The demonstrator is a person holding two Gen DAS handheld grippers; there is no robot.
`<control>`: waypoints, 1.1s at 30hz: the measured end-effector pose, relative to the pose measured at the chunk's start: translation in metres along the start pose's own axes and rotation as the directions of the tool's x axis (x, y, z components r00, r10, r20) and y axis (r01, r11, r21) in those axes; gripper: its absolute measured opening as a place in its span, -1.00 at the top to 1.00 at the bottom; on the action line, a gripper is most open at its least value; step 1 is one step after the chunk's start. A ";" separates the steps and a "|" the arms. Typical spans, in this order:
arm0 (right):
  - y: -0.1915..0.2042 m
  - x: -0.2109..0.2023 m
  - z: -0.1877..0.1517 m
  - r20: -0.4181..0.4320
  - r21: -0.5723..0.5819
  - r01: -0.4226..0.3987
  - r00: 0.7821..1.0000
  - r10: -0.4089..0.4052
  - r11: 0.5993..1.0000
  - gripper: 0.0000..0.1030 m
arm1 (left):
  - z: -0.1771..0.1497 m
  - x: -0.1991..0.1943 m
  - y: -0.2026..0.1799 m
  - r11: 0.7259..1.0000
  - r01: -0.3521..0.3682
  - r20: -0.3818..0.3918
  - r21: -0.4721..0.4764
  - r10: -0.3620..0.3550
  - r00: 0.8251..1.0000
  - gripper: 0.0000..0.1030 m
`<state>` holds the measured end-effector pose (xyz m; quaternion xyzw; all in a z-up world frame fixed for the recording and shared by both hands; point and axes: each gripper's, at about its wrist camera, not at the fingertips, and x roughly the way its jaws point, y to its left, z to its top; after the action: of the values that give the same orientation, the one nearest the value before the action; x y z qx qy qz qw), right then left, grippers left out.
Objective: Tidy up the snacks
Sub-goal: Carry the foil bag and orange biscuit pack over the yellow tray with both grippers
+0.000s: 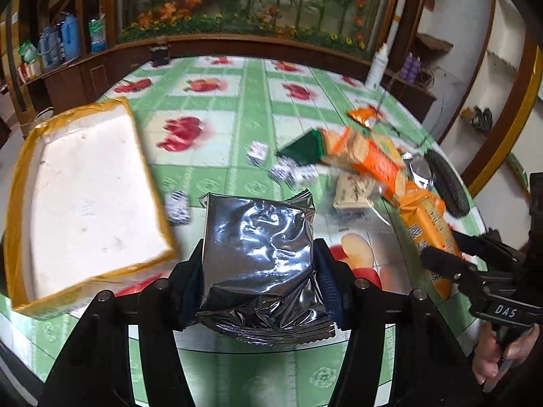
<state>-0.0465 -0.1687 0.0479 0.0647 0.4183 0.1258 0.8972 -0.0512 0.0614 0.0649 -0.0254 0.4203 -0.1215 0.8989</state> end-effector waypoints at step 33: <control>0.230 0.135 0.118 -0.190 -0.219 -0.295 0.948 0.256 0.930 -0.36 | 0.004 0.001 0.179 0.925 -0.223 -0.008 -0.309 0.232 0.973 -0.13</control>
<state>0.0881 0.0885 0.0757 0.0020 0.4560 0.3060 0.8357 -0.0121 0.2341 0.0404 -0.1181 0.4211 0.0508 0.8978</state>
